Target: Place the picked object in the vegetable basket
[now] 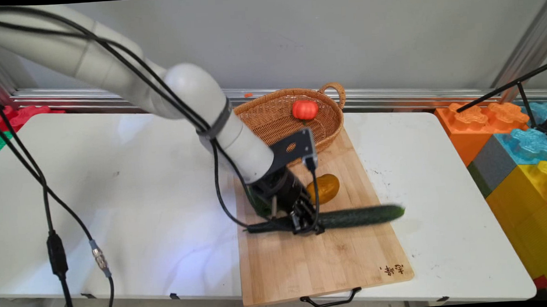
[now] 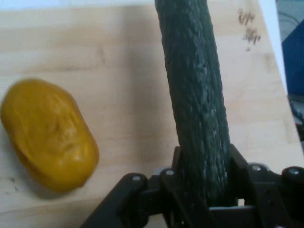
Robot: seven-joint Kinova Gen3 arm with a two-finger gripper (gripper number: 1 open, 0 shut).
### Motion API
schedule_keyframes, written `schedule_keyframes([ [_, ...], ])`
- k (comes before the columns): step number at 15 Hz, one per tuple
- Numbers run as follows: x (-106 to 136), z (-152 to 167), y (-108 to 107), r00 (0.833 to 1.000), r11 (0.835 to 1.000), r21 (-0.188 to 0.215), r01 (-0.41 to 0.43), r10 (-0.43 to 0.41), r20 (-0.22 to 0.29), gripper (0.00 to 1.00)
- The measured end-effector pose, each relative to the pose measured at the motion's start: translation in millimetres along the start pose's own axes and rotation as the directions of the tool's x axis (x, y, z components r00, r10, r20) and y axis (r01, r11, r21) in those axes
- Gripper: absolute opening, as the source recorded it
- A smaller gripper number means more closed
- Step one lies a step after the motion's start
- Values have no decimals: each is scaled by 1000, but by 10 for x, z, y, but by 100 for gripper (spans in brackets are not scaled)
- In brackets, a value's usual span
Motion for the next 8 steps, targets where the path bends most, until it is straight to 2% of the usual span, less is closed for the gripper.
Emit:
schedule_keyframes([
  [2, 117, -130, -5, 1000, 1000, 15, -13, 13, -10, 0],
  [5, 313, -339, -98, 999, 997, 58, -40, 42, -29, 0],
  [8, 530, -592, -354, 996, 989, 137, -63, 71, -53, 0],
])
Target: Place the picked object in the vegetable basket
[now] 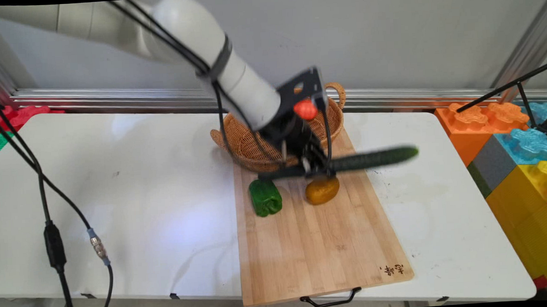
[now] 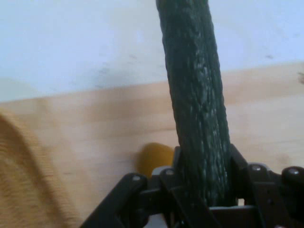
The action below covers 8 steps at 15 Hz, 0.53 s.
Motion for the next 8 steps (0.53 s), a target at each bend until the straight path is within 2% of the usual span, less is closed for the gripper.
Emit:
schedule_keyframes([
  [4, 90, -184, -429, 1000, 995, 97, -8, 8, -2, 0],
  [8, 10, -269, -844, 1000, 984, 176, -6, 2, 23, 0],
])
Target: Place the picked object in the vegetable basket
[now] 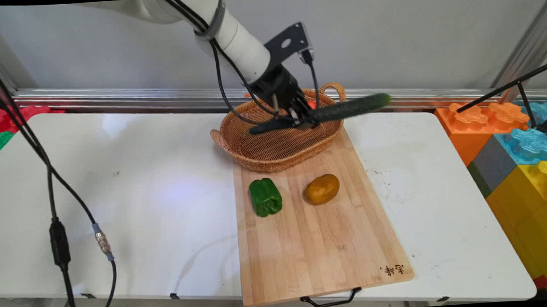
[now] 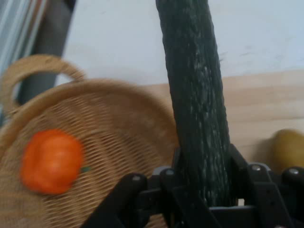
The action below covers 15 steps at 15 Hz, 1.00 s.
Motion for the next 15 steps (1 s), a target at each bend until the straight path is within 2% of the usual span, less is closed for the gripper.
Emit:
schedule_keyframes([
  [3, -184, 92, -374, 999, 998, 63, -15, 13, 35, 0],
  [6, -350, 270, -629, 998, 995, 90, -38, 33, 51, 0],
  [9, -505, 461, -793, 994, 993, 98, -68, 60, 87, 0],
  [15, -780, 651, -952, 985, 990, 92, -104, 90, 149, 0],
])
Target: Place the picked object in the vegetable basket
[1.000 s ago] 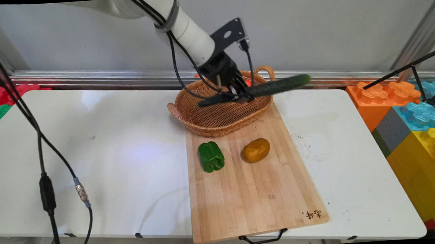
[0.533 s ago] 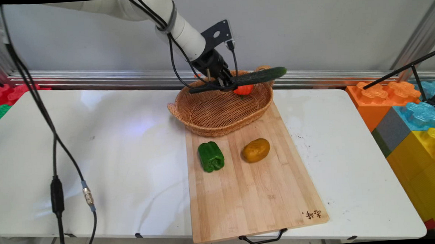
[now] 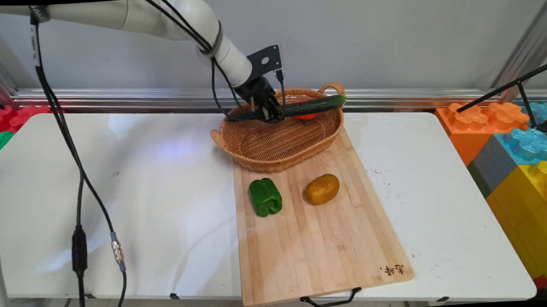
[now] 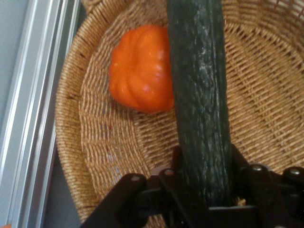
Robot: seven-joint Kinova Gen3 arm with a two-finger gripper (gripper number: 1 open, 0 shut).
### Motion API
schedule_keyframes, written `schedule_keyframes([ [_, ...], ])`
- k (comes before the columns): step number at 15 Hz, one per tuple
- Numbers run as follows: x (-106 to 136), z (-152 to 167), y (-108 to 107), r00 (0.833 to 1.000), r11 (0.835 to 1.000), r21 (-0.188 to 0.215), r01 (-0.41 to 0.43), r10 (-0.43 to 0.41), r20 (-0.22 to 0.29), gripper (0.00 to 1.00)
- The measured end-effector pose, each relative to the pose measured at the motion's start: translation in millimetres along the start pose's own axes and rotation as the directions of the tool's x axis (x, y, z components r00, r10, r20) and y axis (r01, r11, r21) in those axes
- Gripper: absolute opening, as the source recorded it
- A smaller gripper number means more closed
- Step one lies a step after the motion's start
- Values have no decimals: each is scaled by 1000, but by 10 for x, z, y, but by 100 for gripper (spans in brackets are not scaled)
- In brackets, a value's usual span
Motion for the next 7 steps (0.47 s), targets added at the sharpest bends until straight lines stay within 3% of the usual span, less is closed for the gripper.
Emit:
schedule_keyframes([
  [2, -48, 45, -12, 1000, 1000, -3, -2, 3, 6, 0],
  [3, -70, 64, -10, 1000, 1000, -6, -1, 1, 5, 100],
  [7, -79, 68, 57, 1000, 999, -24, 24, -24, -13, 100],
])
